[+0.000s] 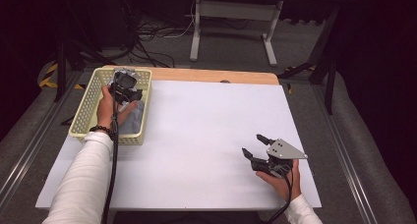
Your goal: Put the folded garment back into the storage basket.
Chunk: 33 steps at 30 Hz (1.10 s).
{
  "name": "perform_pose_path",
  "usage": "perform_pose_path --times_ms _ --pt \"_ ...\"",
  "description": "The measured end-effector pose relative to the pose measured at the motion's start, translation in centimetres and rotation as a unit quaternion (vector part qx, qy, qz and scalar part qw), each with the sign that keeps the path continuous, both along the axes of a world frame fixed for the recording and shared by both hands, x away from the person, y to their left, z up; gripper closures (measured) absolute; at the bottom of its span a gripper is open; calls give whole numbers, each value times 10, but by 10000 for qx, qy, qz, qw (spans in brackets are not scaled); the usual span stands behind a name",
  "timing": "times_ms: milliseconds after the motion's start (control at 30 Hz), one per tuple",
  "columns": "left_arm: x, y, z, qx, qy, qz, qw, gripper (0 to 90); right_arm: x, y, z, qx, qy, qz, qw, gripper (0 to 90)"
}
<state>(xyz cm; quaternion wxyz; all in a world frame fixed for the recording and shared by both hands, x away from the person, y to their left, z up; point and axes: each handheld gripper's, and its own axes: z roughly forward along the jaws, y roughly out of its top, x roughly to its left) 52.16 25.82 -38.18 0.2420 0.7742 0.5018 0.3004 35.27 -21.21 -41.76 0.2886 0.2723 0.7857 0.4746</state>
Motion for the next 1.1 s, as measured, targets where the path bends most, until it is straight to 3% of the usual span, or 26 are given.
perform_pose_path --times_ms 67,233,333,467,867,1100 --pt "-1 -4 2 55 -100 2 9999 465 -1 2 0 -6 -13 26 10000 307" --pt "-6 -13 8 -51 -342 -156 9993 352 -1 6 -1 17 22 -16 10000 259" --pt "-9 -18 11 -228 -399 -242 9986 276 -1 8 -2 17 52 -90 9999 225" --pt "-14 -25 15 -285 -497 -385 9976 197 -1 12 -3 53 118 -144 9998 171" --pt "-35 -42 24 -647 -858 -897 9902 126 -1 22 -8 31 236 -201 9995 118" --pt "-48 -54 27 -645 -981 -1187 9860 116 -2 24 -9 -7 238 -161 9996 120"
